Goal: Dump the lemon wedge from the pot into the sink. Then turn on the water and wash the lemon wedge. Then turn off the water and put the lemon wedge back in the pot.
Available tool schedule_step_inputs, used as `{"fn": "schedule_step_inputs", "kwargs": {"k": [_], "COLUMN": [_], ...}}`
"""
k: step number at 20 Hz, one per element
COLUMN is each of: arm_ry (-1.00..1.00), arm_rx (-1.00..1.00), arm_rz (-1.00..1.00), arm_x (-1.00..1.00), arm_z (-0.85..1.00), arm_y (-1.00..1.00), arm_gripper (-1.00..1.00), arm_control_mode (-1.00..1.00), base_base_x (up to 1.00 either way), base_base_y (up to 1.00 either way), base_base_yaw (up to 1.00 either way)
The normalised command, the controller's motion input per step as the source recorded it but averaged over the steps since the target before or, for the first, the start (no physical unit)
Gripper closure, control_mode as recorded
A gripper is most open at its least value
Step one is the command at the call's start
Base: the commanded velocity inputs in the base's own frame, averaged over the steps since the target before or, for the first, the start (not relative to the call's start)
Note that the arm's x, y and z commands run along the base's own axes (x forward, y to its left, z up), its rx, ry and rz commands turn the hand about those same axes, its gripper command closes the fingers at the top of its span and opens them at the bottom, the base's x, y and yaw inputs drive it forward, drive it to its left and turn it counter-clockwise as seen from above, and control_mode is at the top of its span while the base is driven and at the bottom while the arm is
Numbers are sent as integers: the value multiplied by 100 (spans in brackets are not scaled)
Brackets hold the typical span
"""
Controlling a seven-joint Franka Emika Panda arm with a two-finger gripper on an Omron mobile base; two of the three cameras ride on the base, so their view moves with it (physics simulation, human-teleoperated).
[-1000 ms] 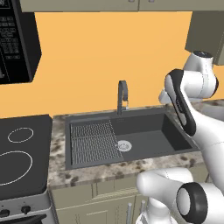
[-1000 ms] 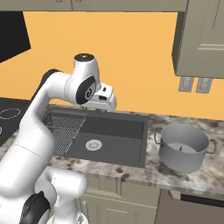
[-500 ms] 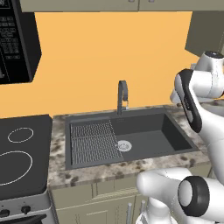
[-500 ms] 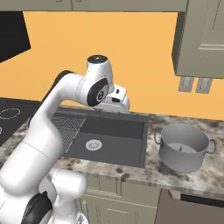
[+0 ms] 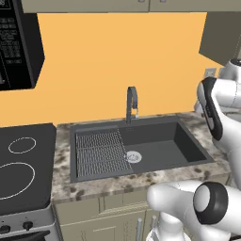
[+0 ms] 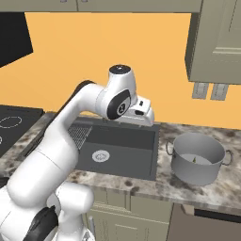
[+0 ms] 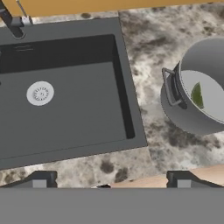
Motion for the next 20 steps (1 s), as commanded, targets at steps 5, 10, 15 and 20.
{"fn": "schedule_step_inputs", "kwargs": {"k": [5, 10, 15, 20], "arm_ry": [0, 1, 3, 5], "arm_rx": [-4, -3, -2, -3], "arm_rz": [-2, -1, 0, 0], "arm_x": [0, 0, 3, 14], "arm_z": [-28, -27, -26, -25], "arm_y": [-32, -33, -26, -23], "arm_gripper": [-100, -100, -100, -100], "arm_control_mode": [-100, -100, -100, -100], "base_base_x": [0, 0, 0, 0], "base_base_y": [0, 0, 0, 0], "base_base_yaw": [0, 0, 0, 0]}}
